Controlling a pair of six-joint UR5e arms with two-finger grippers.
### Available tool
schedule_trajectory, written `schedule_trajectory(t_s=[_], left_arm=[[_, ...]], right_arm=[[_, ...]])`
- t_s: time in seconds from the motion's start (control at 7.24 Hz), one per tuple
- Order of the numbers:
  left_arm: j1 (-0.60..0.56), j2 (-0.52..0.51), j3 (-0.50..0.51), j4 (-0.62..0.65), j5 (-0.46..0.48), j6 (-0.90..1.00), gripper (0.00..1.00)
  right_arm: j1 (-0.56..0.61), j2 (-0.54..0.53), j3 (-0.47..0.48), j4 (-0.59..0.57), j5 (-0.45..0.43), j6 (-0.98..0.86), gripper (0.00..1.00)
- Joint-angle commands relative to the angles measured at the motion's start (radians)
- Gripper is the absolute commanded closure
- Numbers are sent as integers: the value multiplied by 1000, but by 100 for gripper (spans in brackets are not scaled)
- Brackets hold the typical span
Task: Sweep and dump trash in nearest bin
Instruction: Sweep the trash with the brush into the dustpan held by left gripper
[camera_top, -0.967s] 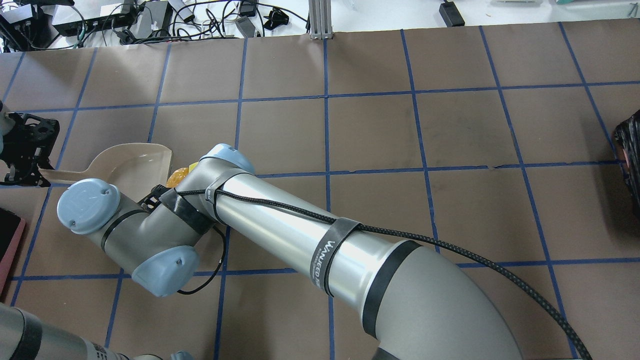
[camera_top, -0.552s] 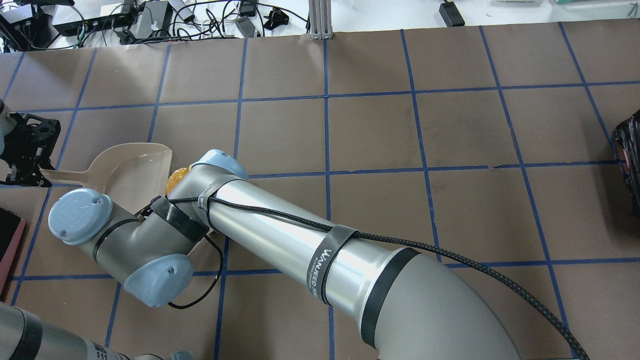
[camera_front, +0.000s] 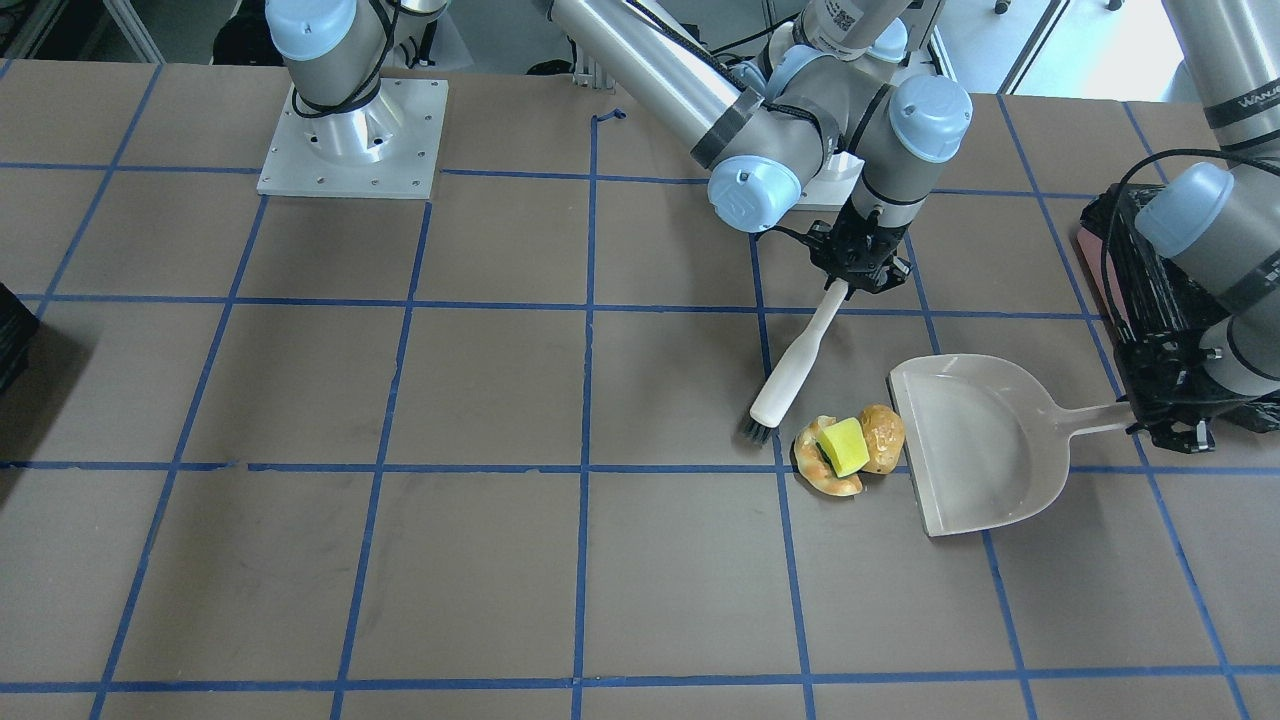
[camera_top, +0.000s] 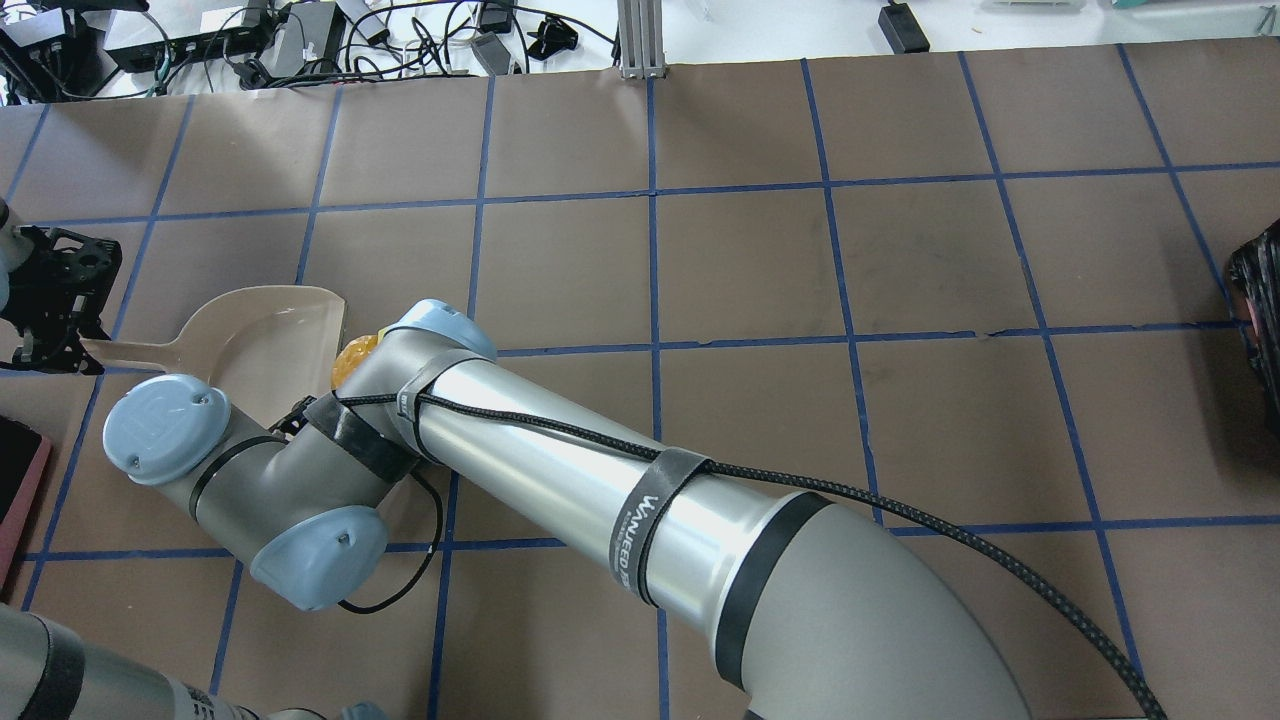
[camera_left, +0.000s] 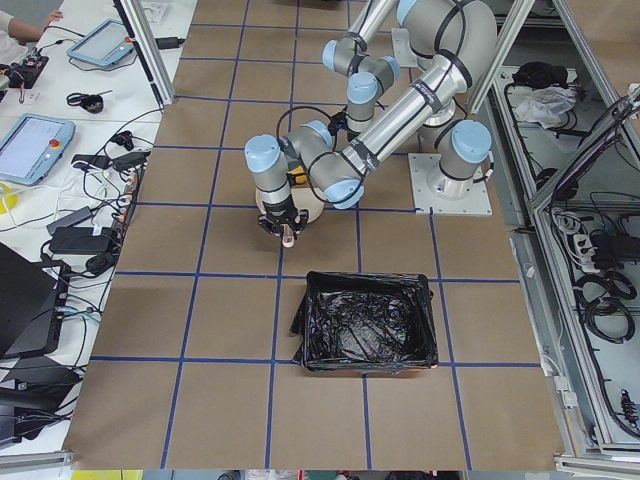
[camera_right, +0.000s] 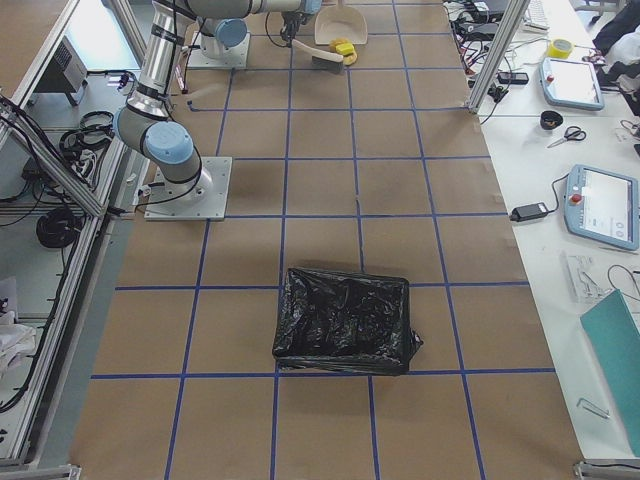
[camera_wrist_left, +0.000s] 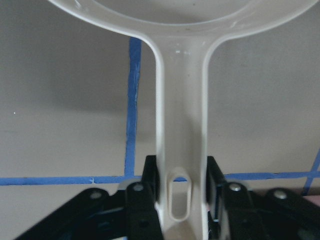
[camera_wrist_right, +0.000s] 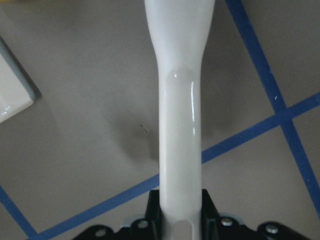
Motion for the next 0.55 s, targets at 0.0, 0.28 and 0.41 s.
schedule_trajectory(t_s=[0.0, 0.28, 0.41], left_arm=[[0, -1, 0, 0, -1, 1, 100], [0, -2, 0, 0, 1, 1, 100], [0, -2, 0, 0, 1, 1, 100]], right_arm=[[-14, 7, -5, -41, 6, -95, 100], [-28, 13, -26, -52, 41, -218, 100], [-28, 24, -41, -54, 49, -303, 100]])
